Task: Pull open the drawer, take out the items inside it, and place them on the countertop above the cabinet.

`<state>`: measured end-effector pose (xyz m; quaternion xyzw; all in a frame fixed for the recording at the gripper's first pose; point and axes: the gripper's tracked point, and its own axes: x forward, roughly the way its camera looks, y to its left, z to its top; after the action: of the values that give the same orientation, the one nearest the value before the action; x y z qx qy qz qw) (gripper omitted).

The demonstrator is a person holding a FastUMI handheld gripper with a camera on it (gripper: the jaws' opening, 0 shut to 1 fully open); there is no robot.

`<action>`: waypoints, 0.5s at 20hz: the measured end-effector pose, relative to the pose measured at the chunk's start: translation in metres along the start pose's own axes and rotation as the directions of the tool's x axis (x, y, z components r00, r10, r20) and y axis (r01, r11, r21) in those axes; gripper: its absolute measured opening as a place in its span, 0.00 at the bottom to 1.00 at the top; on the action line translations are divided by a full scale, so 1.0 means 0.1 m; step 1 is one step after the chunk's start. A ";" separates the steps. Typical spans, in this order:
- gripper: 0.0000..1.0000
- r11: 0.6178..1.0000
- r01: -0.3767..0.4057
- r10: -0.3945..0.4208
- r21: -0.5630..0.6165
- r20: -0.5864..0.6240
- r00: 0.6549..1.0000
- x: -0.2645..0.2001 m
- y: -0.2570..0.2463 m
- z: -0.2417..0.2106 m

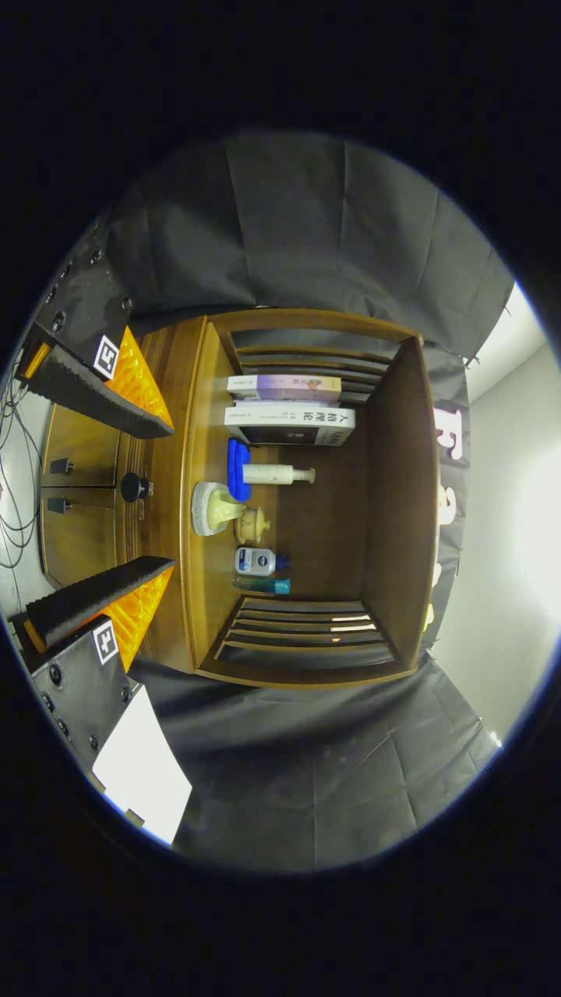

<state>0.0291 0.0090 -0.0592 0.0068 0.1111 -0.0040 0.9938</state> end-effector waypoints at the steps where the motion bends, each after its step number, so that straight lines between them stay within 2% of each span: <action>1: 0.96 1.000 0.003 -0.003 0.004 0.007 1.000 -0.06 0.00 0.03; 5: 0.96 0.999 0.014 -0.013 0.038 -0.007 1.000 -0.28 -0.02 0.02; 10: 0.96 1.000 0.014 -0.014 -0.014 -0.013 1.000 -0.42 0.02 -0.05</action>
<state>-0.0126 0.0116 -0.0549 -0.0007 0.1176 -0.0101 0.9930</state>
